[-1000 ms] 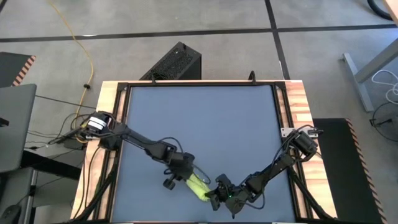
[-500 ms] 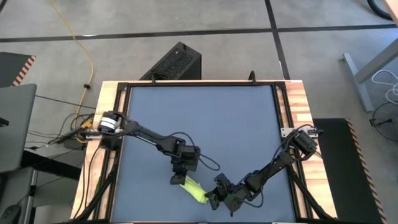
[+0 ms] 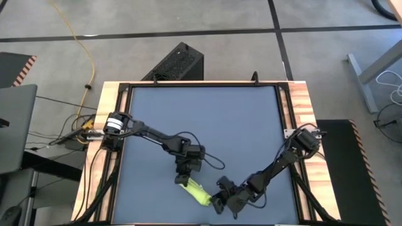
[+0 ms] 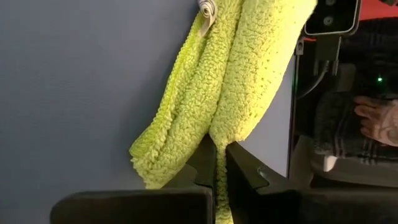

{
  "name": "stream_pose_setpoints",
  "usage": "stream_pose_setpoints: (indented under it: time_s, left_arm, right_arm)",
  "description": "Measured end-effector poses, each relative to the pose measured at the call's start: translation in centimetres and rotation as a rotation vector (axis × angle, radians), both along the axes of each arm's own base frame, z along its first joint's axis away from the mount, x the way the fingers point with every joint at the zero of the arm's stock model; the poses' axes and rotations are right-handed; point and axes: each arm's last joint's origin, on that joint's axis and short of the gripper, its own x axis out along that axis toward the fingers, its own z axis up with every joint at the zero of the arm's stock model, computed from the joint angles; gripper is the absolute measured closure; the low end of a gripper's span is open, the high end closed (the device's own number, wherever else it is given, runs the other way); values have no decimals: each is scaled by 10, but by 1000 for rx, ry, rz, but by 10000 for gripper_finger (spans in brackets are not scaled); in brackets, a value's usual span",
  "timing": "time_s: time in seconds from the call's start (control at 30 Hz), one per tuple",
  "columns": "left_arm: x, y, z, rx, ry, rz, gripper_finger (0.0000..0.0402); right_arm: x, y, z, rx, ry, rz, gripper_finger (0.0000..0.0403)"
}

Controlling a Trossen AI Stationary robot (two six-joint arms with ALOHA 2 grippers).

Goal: Roll towel
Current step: Roll the green towel

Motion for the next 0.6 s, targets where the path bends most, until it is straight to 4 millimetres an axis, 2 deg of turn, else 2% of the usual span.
stream_pose_setpoints:
  time_s: [0.2,0.37,0.43,0.53,0.6]
  left_arm:
    - [4,3,3,-10,20,31,401]
    - [4,3,3,-10,31,44,401]
    - [4,4,3,-10,33,49,401]
    - [4,5,3,-9,41,59,401]
    - [5,5,3,-10,45,65,401]
  right_arm:
    - [-12,-2,33,-27,-15,9,246]
    - [-12,5,56,-93,-211,-32,255]
    - [-6,3,52,-100,-226,-22,267]
    - [9,-4,33,-131,-182,-19,294]
    - [19,-8,29,-164,-184,-25,317]
